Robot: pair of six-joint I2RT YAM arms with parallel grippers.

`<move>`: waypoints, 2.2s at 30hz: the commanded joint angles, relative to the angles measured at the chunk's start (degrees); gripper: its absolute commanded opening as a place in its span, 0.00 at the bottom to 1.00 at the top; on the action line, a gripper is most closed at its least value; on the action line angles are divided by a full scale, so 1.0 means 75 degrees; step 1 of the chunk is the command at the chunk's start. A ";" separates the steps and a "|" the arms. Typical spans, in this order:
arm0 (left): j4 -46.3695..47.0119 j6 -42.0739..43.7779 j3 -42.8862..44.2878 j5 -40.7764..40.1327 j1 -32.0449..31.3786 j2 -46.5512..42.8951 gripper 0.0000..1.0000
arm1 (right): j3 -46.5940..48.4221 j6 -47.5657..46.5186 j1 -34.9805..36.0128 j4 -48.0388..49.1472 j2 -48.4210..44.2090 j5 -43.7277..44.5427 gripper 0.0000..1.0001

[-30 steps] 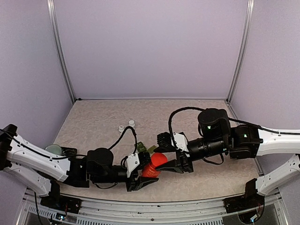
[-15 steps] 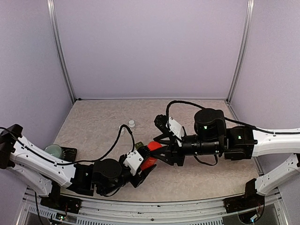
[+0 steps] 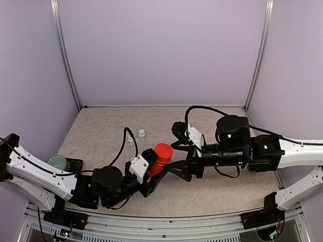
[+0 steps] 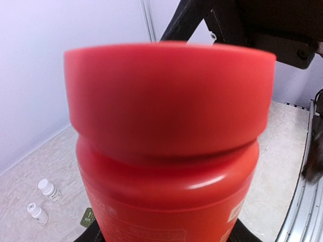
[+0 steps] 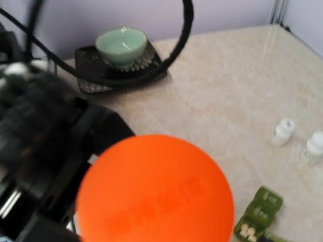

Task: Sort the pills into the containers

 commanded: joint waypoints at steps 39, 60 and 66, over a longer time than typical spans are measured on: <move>0.0729 0.0191 -0.0493 0.6081 0.0791 -0.0683 0.37 | -0.0219 -0.2740 0.0132 0.0627 -0.0282 -0.4306 1.00; 0.1072 -0.0067 -0.0986 0.5284 0.1143 -0.1223 0.37 | -0.0768 -0.2437 0.0269 0.0463 -0.1003 -0.3873 1.00; 0.1042 -0.0049 -0.1095 0.5113 0.1172 -0.1464 0.38 | -0.0834 -0.2348 0.0269 0.0211 -0.1212 -0.3768 1.00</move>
